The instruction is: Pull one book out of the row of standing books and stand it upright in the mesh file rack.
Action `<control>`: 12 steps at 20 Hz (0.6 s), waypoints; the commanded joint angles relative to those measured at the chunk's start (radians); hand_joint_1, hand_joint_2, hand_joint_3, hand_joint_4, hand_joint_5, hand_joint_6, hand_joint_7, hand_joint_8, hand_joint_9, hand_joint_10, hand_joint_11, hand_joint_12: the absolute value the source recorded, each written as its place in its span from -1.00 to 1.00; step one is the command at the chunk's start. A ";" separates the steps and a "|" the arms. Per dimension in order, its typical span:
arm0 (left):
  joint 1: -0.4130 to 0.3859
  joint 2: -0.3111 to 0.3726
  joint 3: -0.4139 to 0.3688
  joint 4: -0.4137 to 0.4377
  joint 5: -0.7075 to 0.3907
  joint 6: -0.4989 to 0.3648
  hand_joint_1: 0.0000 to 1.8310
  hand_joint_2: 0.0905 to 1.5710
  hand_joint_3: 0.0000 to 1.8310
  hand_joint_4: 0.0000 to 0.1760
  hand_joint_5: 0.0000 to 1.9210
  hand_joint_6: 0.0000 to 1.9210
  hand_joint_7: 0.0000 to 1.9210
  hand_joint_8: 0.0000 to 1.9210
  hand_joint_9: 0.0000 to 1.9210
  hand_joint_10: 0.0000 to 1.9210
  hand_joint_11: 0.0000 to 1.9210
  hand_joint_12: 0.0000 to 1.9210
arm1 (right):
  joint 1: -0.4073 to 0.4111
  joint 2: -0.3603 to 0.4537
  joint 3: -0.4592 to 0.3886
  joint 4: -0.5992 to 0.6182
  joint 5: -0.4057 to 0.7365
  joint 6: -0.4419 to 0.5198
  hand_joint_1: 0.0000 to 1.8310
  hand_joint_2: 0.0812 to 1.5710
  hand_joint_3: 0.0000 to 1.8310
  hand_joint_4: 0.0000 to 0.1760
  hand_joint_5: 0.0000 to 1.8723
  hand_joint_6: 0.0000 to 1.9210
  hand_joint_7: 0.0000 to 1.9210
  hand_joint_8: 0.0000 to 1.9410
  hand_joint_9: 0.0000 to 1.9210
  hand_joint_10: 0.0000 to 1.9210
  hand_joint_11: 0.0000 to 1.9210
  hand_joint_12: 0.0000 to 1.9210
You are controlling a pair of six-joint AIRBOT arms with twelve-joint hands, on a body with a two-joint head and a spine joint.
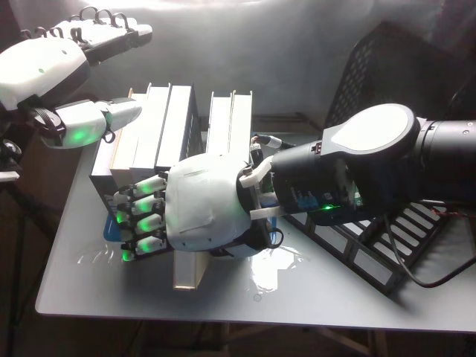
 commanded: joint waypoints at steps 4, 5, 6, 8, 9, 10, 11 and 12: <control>-0.010 -0.001 0.001 -0.018 -0.127 -0.005 -0.34 0.69 -1.00 -1.00 -0.78 -0.96 -0.84 -0.99 -1.00 -0.76 -1.00 0.62 | 0.002 0.003 -0.006 0.028 0.017 -0.002 0.24 0.51 -1.00 -1.00 -0.83 -0.89 -0.83 -1.00 -1.00 -0.77 -1.00 -1.00; -0.010 -0.001 0.001 -0.018 -0.127 -0.005 -0.33 0.69 -1.00 -1.00 -0.78 -0.96 -0.83 -0.99 -1.00 -0.74 -1.00 0.63 | 0.002 0.003 -0.006 0.028 0.017 -0.002 0.24 0.51 -1.00 -1.00 -0.83 -0.89 -0.83 -1.00 -1.00 -0.77 -1.00 -1.00; -0.010 -0.001 0.000 -0.018 -0.127 -0.005 -0.33 0.69 -1.00 -1.00 -0.76 -0.96 -0.83 -0.99 -1.00 -0.72 -1.00 0.64 | 0.002 0.003 -0.007 0.028 0.017 -0.002 0.24 0.51 -1.00 -1.00 -0.83 -0.89 -0.83 -1.00 -1.00 -0.77 -1.00 -1.00; -0.010 -0.002 0.000 -0.018 -0.128 -0.006 -0.36 0.70 -1.00 -1.00 -0.76 -0.97 -0.83 -1.00 -1.00 -0.75 -1.00 0.63 | 0.002 0.003 -0.008 0.029 0.017 -0.002 0.24 0.51 -1.00 -1.00 -0.83 -0.89 -0.83 -1.00 -1.00 -0.77 -1.00 -1.00; -0.010 -0.002 0.000 -0.018 -0.129 -0.006 -0.34 0.70 -1.00 -1.00 -0.75 -0.99 -0.83 -1.00 -1.00 -0.74 -1.00 0.50 | 0.002 0.003 -0.008 0.030 0.017 -0.002 0.24 0.51 -1.00 -1.00 -0.83 -0.89 -0.83 -1.00 -1.00 -0.77 -1.00 -1.00; -0.010 -0.002 0.000 -0.018 -0.128 -0.007 -0.34 0.70 -1.00 -1.00 -0.75 -0.99 -0.83 -1.00 -1.00 -0.74 -1.00 0.50 | 0.002 0.003 -0.008 0.030 0.017 -0.002 0.24 0.51 -1.00 -1.00 -0.83 -0.89 -0.83 -1.00 -1.00 -0.77 -1.00 -1.00; -0.009 -0.002 0.000 -0.018 -0.128 -0.007 -0.34 0.70 -1.00 -1.00 -0.75 -0.99 -0.83 -1.00 -1.00 -0.73 -1.00 0.53 | 0.002 0.003 -0.008 0.030 0.017 -0.002 0.24 0.51 -1.00 -1.00 -0.83 -0.89 -0.83 -1.00 -1.00 -0.77 -1.00 -1.00; -0.009 -0.001 -0.001 -0.017 -0.127 -0.007 -0.32 0.69 -1.00 -1.00 -0.74 -0.99 -0.83 -1.00 -1.00 -0.73 -1.00 0.57 | 0.002 0.003 -0.008 0.030 0.017 -0.002 0.24 0.51 -1.00 -1.00 -0.83 -0.89 -0.83 -1.00 -1.00 -0.77 -1.00 -1.00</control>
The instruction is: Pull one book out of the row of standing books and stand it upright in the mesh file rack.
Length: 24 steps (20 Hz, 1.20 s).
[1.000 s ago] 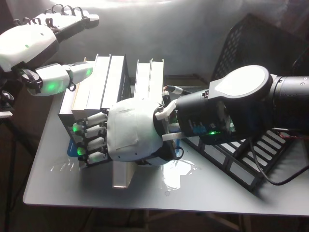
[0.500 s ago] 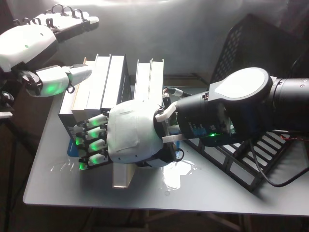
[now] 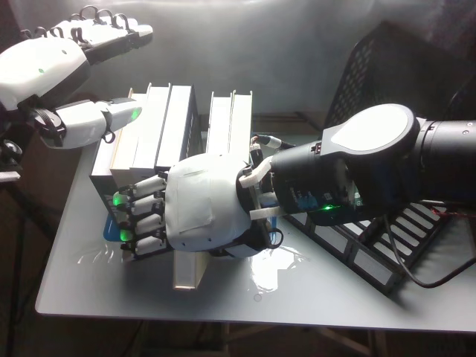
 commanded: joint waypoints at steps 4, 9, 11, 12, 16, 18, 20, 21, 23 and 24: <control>-0.008 -0.001 -0.001 -0.017 -0.126 -0.004 -0.31 0.69 -1.00 -1.00 -0.74 -1.00 -0.82 -1.00 -1.00 -0.72 -1.00 0.67 | 0.002 0.003 -0.007 0.029 0.018 -0.002 0.24 0.51 -1.00 -1.00 -0.83 -0.89 -0.83 -1.00 -1.00 -0.77 -1.00 -1.00; -0.007 -0.001 -0.001 -0.017 -0.129 -0.006 -0.34 0.70 -1.00 -1.00 -0.75 -1.00 -0.82 -1.00 -1.00 -0.72 -1.00 0.59 | 0.001 0.003 -0.007 0.030 0.017 -0.002 0.24 0.51 -1.00 -1.00 -0.83 -0.88 -0.83 -1.00 -1.00 -0.77 -1.00 -1.00; -0.006 -0.001 -0.002 -0.017 -0.133 -0.007 -0.35 0.70 -1.00 -1.00 -0.75 -1.00 -0.81 -1.00 -1.00 -0.69 -1.00 0.63 | 0.001 0.003 -0.007 0.030 0.017 -0.002 0.24 0.51 -1.00 -1.00 -0.83 -0.88 -0.83 -1.00 -1.00 -0.77 -1.00 -1.00; -0.005 0.000 -0.004 -0.017 -0.135 -0.007 -0.35 0.70 -1.00 -1.00 -0.75 -1.00 -0.81 -1.00 -1.00 -0.69 -1.00 0.63 | 0.001 0.003 -0.006 0.030 0.017 -0.002 0.24 0.51 -1.00 -1.00 -0.83 -0.88 -0.83 -1.00 -1.00 -0.77 -1.00 -1.00; -0.005 0.003 -0.009 -0.015 -0.149 -0.007 -0.43 0.72 -1.00 -1.00 -0.78 -1.00 -0.83 -1.00 -1.00 -0.73 -1.00 0.70 | 0.001 0.003 -0.013 -0.013 0.012 -0.002 0.24 0.51 -1.00 -1.00 -0.83 -0.88 -0.83 -1.00 -1.00 -0.77 -1.00 -1.00; -0.005 0.004 -0.014 -0.013 -0.160 -0.007 -0.48 0.73 -0.99 -1.00 -0.78 -1.00 -0.86 -1.00 -1.00 -0.76 -1.00 0.69 | 0.001 0.003 -0.017 -0.022 0.010 -0.002 0.24 0.51 -1.00 -1.00 -0.83 -0.88 -0.83 -1.00 -1.00 -0.77 -1.00 -1.00; -0.003 0.009 -0.019 -0.014 -0.174 -0.007 -0.54 0.75 -0.99 -1.00 -0.81 -1.00 -0.89 -1.00 -1.00 -0.85 -1.00 0.69 | 0.001 0.003 -0.018 -0.036 0.007 -0.002 0.24 0.51 -1.00 -1.00 -0.83 -0.88 -0.83 -1.00 -1.00 -0.77 -1.00 -1.00; -0.002 0.011 -0.022 -0.014 -0.182 -0.007 -0.52 0.75 -0.99 -1.00 -0.80 -0.99 -0.88 -0.99 -1.00 -0.81 -1.00 0.71 | 0.001 0.003 -0.017 -0.039 0.001 -0.002 0.24 0.51 -1.00 -1.00 -0.83 -0.88 -0.83 -1.00 -1.00 -0.77 -1.00 -1.00; 0.000 0.014 -0.027 -0.015 -0.189 -0.006 -0.51 0.75 -1.00 -1.00 -0.80 -0.99 -0.87 -0.99 -1.00 -0.80 -1.00 0.72 | 0.001 0.001 -0.018 -0.039 -0.003 -0.002 0.24 0.51 -1.00 -1.00 -0.83 -0.88 -0.83 -1.00 -1.00 -0.77 -1.00 -1.00; 0.002 0.015 -0.028 -0.016 -0.192 -0.006 -0.51 0.75 -1.00 -1.00 -0.80 -0.99 -0.87 -0.99 -1.00 -0.80 -1.00 0.72 | 0.001 0.000 -0.018 -0.039 -0.006 -0.002 0.24 0.51 -1.00 -1.00 -0.83 -0.88 -0.83 -1.00 -1.00 -0.77 -1.00 -1.00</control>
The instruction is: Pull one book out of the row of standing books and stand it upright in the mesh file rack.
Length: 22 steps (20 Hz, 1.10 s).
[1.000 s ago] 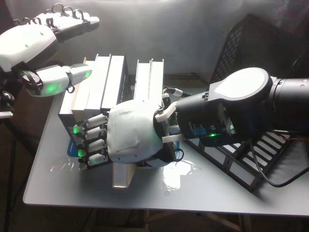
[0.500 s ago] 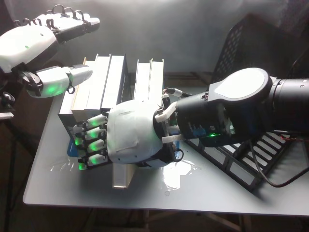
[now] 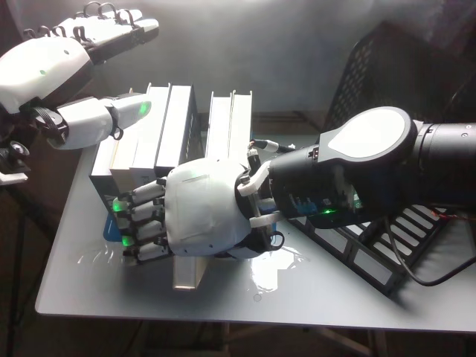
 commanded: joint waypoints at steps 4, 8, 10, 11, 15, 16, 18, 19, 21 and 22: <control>-0.007 0.009 0.000 -0.015 -0.131 -0.003 -0.55 0.76 -1.00 -1.00 -0.81 -1.00 -0.86 -1.00 -1.00 -0.77 -1.00 0.66 | 0.000 -0.003 -0.004 0.026 0.001 -0.002 0.24 0.51 -1.00 -1.00 -0.83 -0.88 -0.83 -1.00 -1.00 -0.77 -1.00 -1.00; -0.006 0.008 -0.001 -0.015 -0.133 -0.006 -0.54 0.75 -1.00 -0.89 -0.81 -1.00 -0.89 -1.00 -1.00 -0.80 -1.00 0.65 | -0.008 -0.005 -0.001 0.018 -0.014 -0.002 0.24 0.51 -1.00 -1.00 -0.83 -0.88 -0.83 -1.00 -1.00 -0.77 -1.00 -1.00; -0.005 0.008 -0.001 -0.015 -0.134 -0.006 -0.56 0.76 -1.00 -0.75 -0.82 -1.00 -0.90 -1.00 -1.00 -0.84 -1.00 0.65 | -0.013 -0.005 -0.001 0.010 -0.023 -0.002 0.24 0.51 -1.00 -1.00 -0.83 -0.88 -0.83 -1.00 -1.00 -0.77 -1.00 -1.00; -0.004 0.007 -0.001 -0.015 -0.134 -0.007 -0.54 0.75 -1.00 -0.75 -0.81 -1.00 -0.90 -1.00 -1.00 -0.85 -1.00 0.64 | -0.016 -0.005 0.001 0.009 -0.026 -0.002 0.24 0.51 -1.00 -1.00 -0.83 -0.88 -0.83 -1.00 -1.00 -0.77 -1.00 -1.00; -0.004 0.006 -0.001 -0.015 -0.136 -0.010 -0.50 0.74 -1.00 -0.74 -0.80 -1.00 -0.89 -1.00 -1.00 -0.85 -1.00 0.59 | -0.019 -0.016 0.011 0.005 -0.041 -0.002 0.24 0.51 -1.00 -1.00 -0.83 -0.88 -0.83 -1.00 -1.00 -0.77 -1.00 -1.00; -0.004 0.005 0.000 -0.015 -0.136 -0.010 -0.49 0.74 -1.00 -0.73 -0.81 -1.00 -0.89 -1.00 -1.00 -0.84 -1.00 0.64 | -0.019 -0.018 0.013 0.004 -0.044 -0.002 0.24 0.51 -1.00 -1.00 -0.83 -0.88 -0.83 -1.00 -1.00 -0.77 -1.00 -1.00; -0.004 0.003 0.000 -0.015 -0.137 -0.011 -0.48 0.74 -1.00 -0.66 -0.80 -1.00 -0.88 -1.00 -1.00 -0.83 -1.00 0.76 | -0.019 -0.022 0.017 0.002 -0.050 -0.002 0.24 0.51 -1.00 -1.00 -0.83 -0.88 -0.83 -1.00 -1.00 -0.77 -1.00 -1.00; -0.004 0.002 0.000 -0.015 -0.138 -0.011 -0.49 0.74 -1.00 -0.60 -0.80 -1.00 -0.89 -1.00 -1.00 -0.86 -1.00 0.77 | -0.020 -0.025 0.019 0.002 -0.053 -0.002 0.24 0.51 -1.00 -1.00 -0.83 -0.88 -0.83 -1.00 -1.00 -0.77 -1.00 -1.00; -0.004 0.001 0.001 -0.015 -0.138 -0.011 -0.58 0.75 -1.00 -0.55 -0.82 -1.00 -0.89 -1.00 -1.00 -0.85 -1.00 0.78 | -0.021 -0.030 0.024 0.002 -0.056 -0.002 0.24 0.51 -1.00 -1.00 -0.83 -0.88 -0.83 -1.00 -1.00 -0.77 -1.00 -1.00; -0.004 0.000 0.002 -0.015 -0.138 -0.013 -0.58 0.75 -1.00 -0.57 -0.82 -0.99 -0.90 -1.00 -1.00 -0.86 -1.00 0.78 | -0.024 -0.037 0.030 0.002 -0.059 -0.002 0.24 0.51 -1.00 -1.00 -0.83 -0.88 -0.83 -1.00 -1.00 -0.77 -1.00 -1.00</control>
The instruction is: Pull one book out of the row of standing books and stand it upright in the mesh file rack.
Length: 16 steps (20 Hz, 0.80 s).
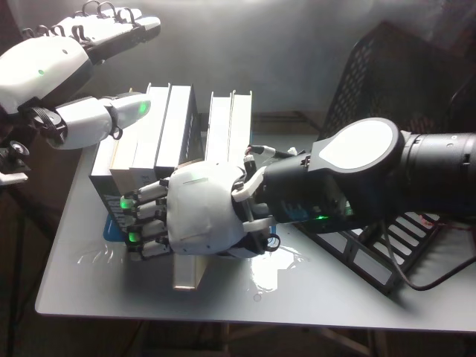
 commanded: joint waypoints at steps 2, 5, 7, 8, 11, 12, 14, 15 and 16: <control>-0.008 -0.003 0.005 -0.014 -0.132 -0.010 -0.62 0.76 -0.99 -0.57 -0.83 -1.00 -0.92 -1.00 -1.00 -0.87 -1.00 0.78 | -0.010 -0.013 0.013 0.017 -0.004 -0.002 0.24 0.51 -1.00 -1.00 -0.83 -0.88 -0.83 -1.00 -1.00 -0.77 -1.00 -1.00; -0.008 -0.007 0.008 -0.014 -0.132 -0.013 -0.62 0.75 -1.00 -0.45 -0.82 -1.00 -0.93 -1.00 -1.00 -0.85 -1.00 0.70 | -0.018 -0.024 0.023 0.018 -0.015 -0.002 0.24 0.52 -1.00 -1.00 -0.83 -0.88 -0.83 -1.00 -1.00 -0.77 -1.00 -1.00; -0.008 -0.013 0.014 -0.014 -0.130 -0.016 -0.63 0.75 -1.00 -0.34 -0.82 -1.00 -0.90 -0.99 -1.00 -0.81 -1.00 0.68 | -0.024 -0.032 0.032 0.018 -0.020 -0.002 0.24 0.52 -1.00 -1.00 -0.83 -0.88 -0.83 -1.00 -1.00 -0.77 -1.00 -1.00; -0.008 -0.015 0.016 -0.014 -0.129 -0.017 -0.62 0.75 -1.00 -0.43 -0.82 -0.99 -0.88 -0.99 -1.00 -0.79 -1.00 0.73 | -0.026 -0.037 0.038 0.018 -0.024 -0.002 0.24 0.52 -1.00 -1.00 -0.83 -0.88 -0.83 -1.00 -1.00 -0.77 -1.00 -1.00; -0.008 -0.022 0.021 -0.012 -0.129 -0.019 -0.60 0.74 -1.00 -0.41 -0.81 -0.99 -0.85 -0.99 -1.00 -0.75 -1.00 0.82 | -0.028 -0.045 0.056 0.012 -0.036 -0.002 0.24 0.52 -1.00 -1.00 -0.83 -0.88 -0.83 -1.00 -1.00 -0.77 -1.00 -1.00; -0.009 -0.026 0.023 -0.012 -0.129 -0.021 -0.60 0.74 -1.00 -0.38 -0.82 -1.00 -0.86 -0.99 -1.00 -0.78 -1.00 0.84 | -0.028 -0.046 0.060 0.009 -0.039 -0.002 0.24 0.52 -1.00 -1.00 -0.83 -0.88 -0.83 -1.00 -1.00 -0.77 -1.00 -1.00; -0.009 -0.032 0.030 -0.011 -0.127 -0.027 -0.61 0.74 -1.00 -0.32 -0.82 -1.00 -0.87 -1.00 -1.00 -0.80 -1.00 0.85 | -0.029 -0.053 0.071 0.006 -0.044 0.000 0.24 0.52 -1.00 -1.00 -0.83 -0.88 -0.83 -1.00 -1.00 -0.77 -1.00 -1.00; -0.009 -0.033 0.033 -0.011 -0.127 -0.031 -0.61 0.74 -1.00 -0.28 -0.82 -1.00 -0.87 -1.00 -1.00 -0.81 -1.00 0.85 | -0.029 -0.055 0.076 0.006 -0.045 0.003 0.24 0.52 -1.00 -1.00 -0.83 -0.88 -0.83 -1.00 -1.00 -0.77 -1.00 -1.00; -0.008 -0.031 0.033 -0.011 -0.128 -0.032 -0.62 0.73 -1.00 -0.38 -0.81 -0.99 -0.86 -1.00 -1.00 -0.76 -1.00 0.85 | -0.029 -0.055 0.078 0.006 -0.044 0.009 0.24 0.52 -1.00 -1.00 -0.83 -0.88 -0.83 -1.00 -1.00 -0.77 -1.00 -1.00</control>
